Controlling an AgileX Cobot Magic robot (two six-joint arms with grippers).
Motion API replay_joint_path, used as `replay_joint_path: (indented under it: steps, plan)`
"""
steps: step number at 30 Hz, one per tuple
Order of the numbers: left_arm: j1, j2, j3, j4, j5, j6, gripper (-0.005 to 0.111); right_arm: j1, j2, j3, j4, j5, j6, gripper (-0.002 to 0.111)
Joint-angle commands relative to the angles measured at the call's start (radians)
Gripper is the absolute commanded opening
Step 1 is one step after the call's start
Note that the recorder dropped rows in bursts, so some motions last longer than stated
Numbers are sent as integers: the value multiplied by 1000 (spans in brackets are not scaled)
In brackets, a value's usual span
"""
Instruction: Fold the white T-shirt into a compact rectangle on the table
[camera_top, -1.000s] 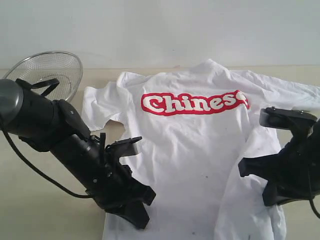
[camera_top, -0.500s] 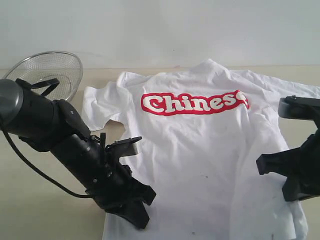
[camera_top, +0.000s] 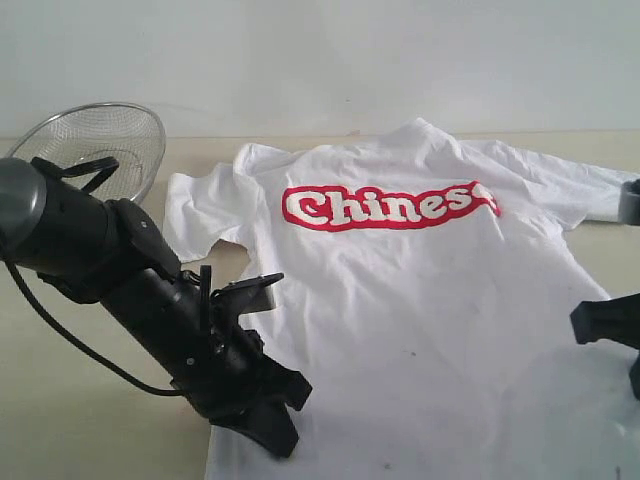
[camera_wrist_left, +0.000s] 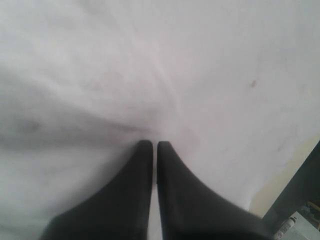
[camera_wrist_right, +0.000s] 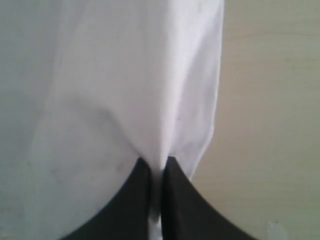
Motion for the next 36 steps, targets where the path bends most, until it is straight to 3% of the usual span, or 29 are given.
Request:
replay_joint_path:
  steps: [1,6,27,29,31,34,35,36]
  plan:
    - [-3,-2,6,26,-17,-6,4,-92,-32,-8,-13,62,-83,0]
    - [-3,-2,6,26,-19,-6,4,-154,-32,-8,-13,99,-147,0]
    - [-3,-2,6,26,-19,-6,4,-154,-32,-8,-119,220,-189,1]
    - [-3,-2,6,26,-18,-6,4,-154,-32,-8,-119,218,-189,10]
    - [-3,-2,6,26,-16,-6,4,-154,-32,-8,-119,220,-190,30]
    - [-3,-2,6,26,-16,-6,4,-154,-32,-8,-119,211,-188,82]
    - [-3,-2,6,26,-14,-6,4,-154,-31,-8,-119,214,-188,94]
    - [-3,-2,6,26,-14,-6,4,-154,-31,-8,-116,220,-183,99]
